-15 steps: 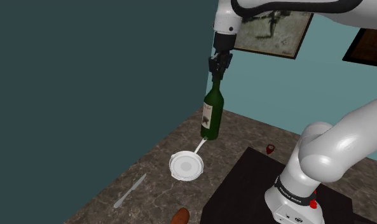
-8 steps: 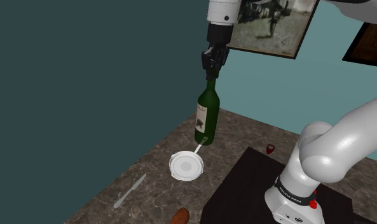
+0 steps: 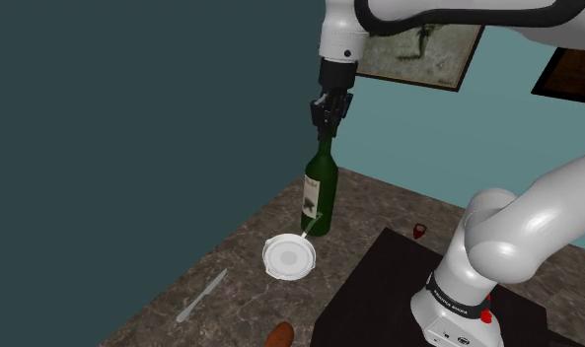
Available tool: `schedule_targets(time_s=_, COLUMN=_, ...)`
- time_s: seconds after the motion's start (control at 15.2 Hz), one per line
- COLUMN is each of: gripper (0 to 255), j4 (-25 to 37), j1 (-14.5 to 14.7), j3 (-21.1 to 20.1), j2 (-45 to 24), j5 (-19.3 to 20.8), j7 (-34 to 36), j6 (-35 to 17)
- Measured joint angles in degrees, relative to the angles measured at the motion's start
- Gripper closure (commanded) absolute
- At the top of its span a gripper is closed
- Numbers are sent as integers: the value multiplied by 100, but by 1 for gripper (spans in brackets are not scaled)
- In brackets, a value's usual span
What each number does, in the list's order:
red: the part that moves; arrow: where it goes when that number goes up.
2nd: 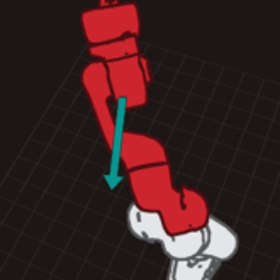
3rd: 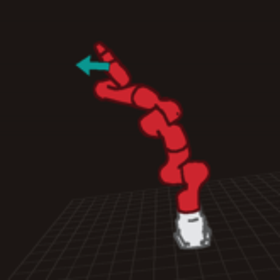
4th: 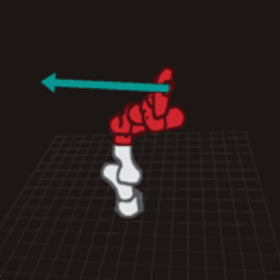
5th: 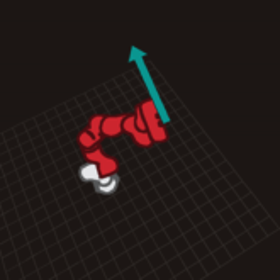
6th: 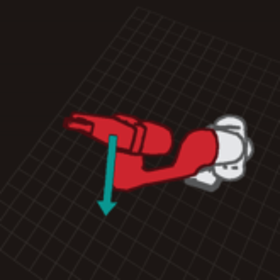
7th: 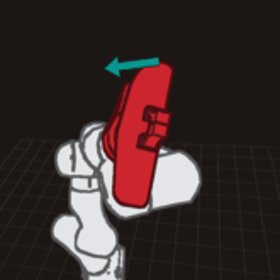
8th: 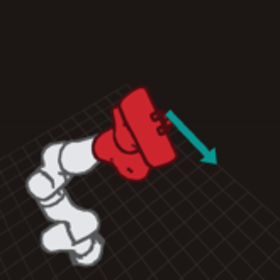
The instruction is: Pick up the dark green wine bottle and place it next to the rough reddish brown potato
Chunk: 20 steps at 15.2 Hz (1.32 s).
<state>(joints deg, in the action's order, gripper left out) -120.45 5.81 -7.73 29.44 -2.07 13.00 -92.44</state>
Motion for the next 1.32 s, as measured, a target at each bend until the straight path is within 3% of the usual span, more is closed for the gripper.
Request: schedule_targets(time_s=1.32, gripper=255, j4=-1625, j1=45, j3=-80, j2=102, j5=-63, j7=35, j6=-1522)
